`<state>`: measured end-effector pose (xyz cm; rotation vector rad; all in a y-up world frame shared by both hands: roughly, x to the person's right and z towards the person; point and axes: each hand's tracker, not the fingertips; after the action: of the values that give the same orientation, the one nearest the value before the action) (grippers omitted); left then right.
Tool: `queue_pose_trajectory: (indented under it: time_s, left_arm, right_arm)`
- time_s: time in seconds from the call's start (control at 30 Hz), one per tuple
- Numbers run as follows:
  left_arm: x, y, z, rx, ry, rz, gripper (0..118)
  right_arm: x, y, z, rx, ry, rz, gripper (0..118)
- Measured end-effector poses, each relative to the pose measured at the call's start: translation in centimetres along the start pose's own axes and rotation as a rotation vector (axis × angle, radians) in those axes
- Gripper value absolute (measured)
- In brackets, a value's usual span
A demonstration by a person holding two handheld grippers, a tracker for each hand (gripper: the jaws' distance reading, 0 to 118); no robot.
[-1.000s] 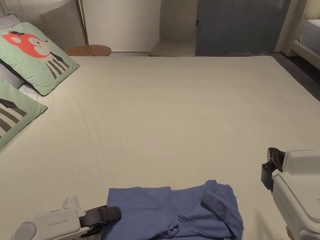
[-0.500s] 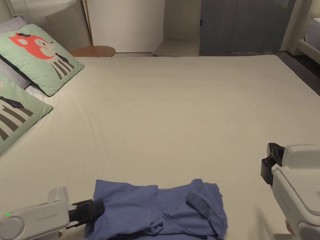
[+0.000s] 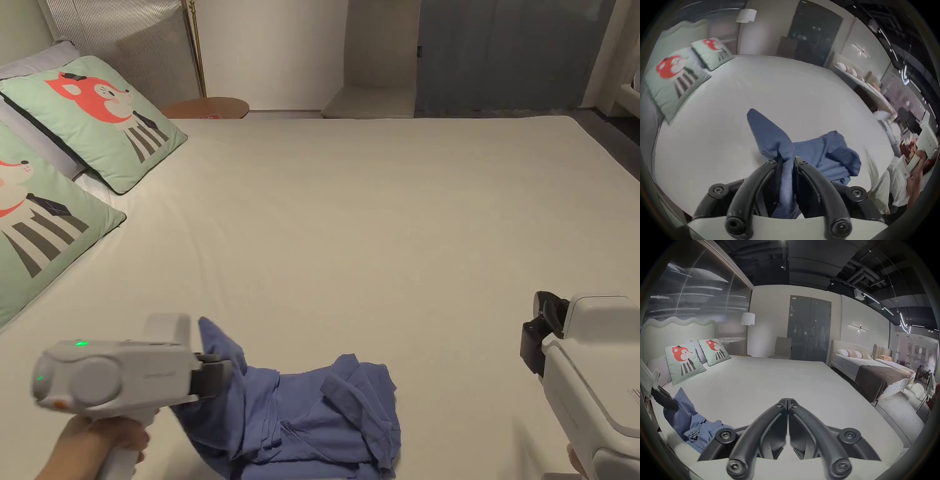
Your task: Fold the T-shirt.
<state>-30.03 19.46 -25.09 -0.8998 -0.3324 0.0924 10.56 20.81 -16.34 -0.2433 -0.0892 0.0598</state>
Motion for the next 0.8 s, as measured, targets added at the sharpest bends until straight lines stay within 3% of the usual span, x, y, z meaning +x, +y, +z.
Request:
queue_pose_trajectory:
  time_s: [0.13, 0.37, 0.47, 0.57, 0.6, 0.73, 0.8]
  left_arm:
    - [6.0, 1.1, -2.6, -0.043, -0.028, -0.136, 9]
    - [12.9, 1.1, -7.2, -0.132, -0.121, -0.215, 9]
    - [14.3, 0.0, -10.7, -0.172, -0.053, -0.261, 9]
    - [15.9, -0.8, -11.8, -0.187, -0.047, -0.277, 17]
    - [16.0, -0.9, -12.1, -0.193, -0.048, -0.272, 24]
    - [16.2, -0.8, -11.7, -0.184, -0.167, -0.24, 90]
    - [16.0, -0.3, -9.9, -0.131, -0.191, -0.201, 99]
  right_arm:
    - [1.0, -0.3, 0.2, 0.006, -0.014, -0.008, 1]
    - [2.7, -0.4, 0.9, 0.003, -0.052, -0.018, 1]
    - [3.4, -0.8, 1.0, 0.0, -0.065, -0.027, 1]
    - [3.7, -0.9, 1.1, -0.005, -0.076, -0.03, 1]
    - [3.8, -0.9, 1.2, -0.008, -0.078, -0.032, 1]
    - [4.0, -1.0, 1.3, -0.014, -0.084, -0.036, 1]
    - [4.0, -1.0, 1.3, -0.015, -0.085, -0.036, 1]
